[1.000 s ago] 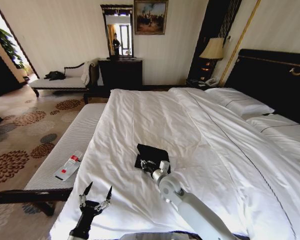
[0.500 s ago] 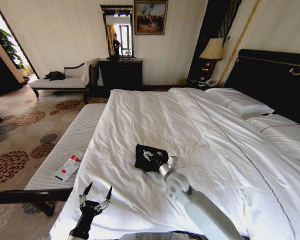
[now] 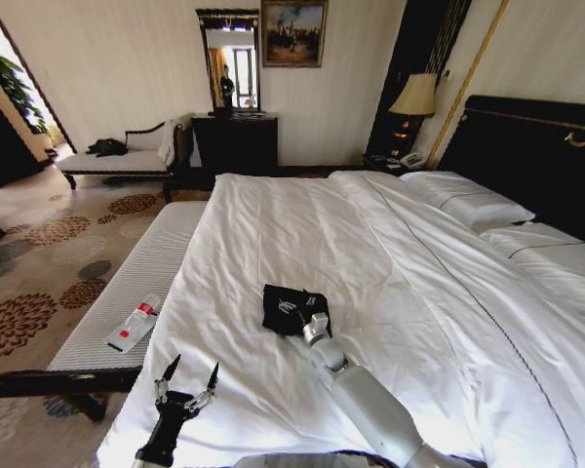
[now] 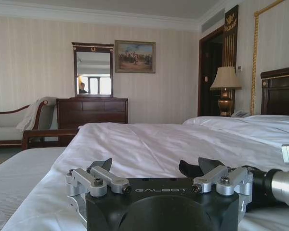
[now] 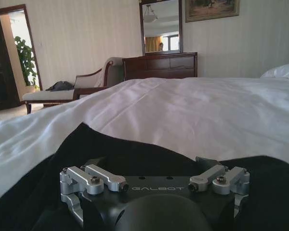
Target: Fold the clothes on the bed.
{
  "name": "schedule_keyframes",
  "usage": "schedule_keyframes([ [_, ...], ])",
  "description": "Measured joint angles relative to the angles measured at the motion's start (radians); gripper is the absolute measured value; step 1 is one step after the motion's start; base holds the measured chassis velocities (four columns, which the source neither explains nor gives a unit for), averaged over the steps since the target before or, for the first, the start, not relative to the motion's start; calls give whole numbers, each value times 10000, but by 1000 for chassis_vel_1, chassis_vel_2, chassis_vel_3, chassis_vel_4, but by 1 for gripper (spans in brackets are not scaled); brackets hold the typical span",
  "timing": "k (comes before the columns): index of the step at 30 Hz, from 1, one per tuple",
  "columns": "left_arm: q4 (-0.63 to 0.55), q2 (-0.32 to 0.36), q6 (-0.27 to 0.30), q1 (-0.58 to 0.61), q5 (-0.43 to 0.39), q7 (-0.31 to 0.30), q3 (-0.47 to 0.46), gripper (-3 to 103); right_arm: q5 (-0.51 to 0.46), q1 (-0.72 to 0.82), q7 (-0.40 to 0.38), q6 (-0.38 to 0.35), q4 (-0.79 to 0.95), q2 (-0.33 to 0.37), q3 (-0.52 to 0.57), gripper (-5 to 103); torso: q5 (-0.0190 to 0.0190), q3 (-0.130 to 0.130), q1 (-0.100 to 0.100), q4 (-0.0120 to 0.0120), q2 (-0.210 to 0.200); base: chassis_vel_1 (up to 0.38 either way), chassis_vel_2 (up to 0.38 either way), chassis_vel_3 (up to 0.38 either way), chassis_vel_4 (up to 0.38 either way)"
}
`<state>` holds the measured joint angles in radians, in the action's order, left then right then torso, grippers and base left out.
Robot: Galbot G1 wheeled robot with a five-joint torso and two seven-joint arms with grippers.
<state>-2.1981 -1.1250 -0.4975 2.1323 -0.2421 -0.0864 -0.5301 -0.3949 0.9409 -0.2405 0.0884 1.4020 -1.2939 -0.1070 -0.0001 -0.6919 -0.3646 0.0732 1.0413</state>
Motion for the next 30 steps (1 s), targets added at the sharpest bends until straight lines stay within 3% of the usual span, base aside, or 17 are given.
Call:
schedule_keyframes([
  [8, 0, 0, 0, 0, 0, 0, 0, 100, -97, -163, -385, -323, 1048, 136, -10, 100, -1, 0, 0, 0, 0, 0, 0, 0, 0],
  [11, 0, 0, 2, 0, 0, 0, 0, 100, 220, -544, -168, -78, 275, -151, -746, 100, 1, 0, 0, 0, 0, 0, 0, 0, 0],
  [17, 0, 0, 2, 0, 0, 0, 0, 100, 726, -638, 35, 247, -498, -309, -907, 100, 1, 0, 0, 0, 0, 0, 0, 0, 0],
  [26, 0, 0, 2, 0, 0, 1, 0, 100, -25, -20, -60, 115, 1018, -36, 430, 100, 0, 1, 1, 1, 0, 0, 0, 0, 0],
  [30, 0, 0, 2, 0, 0, 0, 0, 100, -79, 183, -70, 166, 866, 66, 670, 100, 1, 1, 1, 1, 0, 0, 0, 0, 0],
])
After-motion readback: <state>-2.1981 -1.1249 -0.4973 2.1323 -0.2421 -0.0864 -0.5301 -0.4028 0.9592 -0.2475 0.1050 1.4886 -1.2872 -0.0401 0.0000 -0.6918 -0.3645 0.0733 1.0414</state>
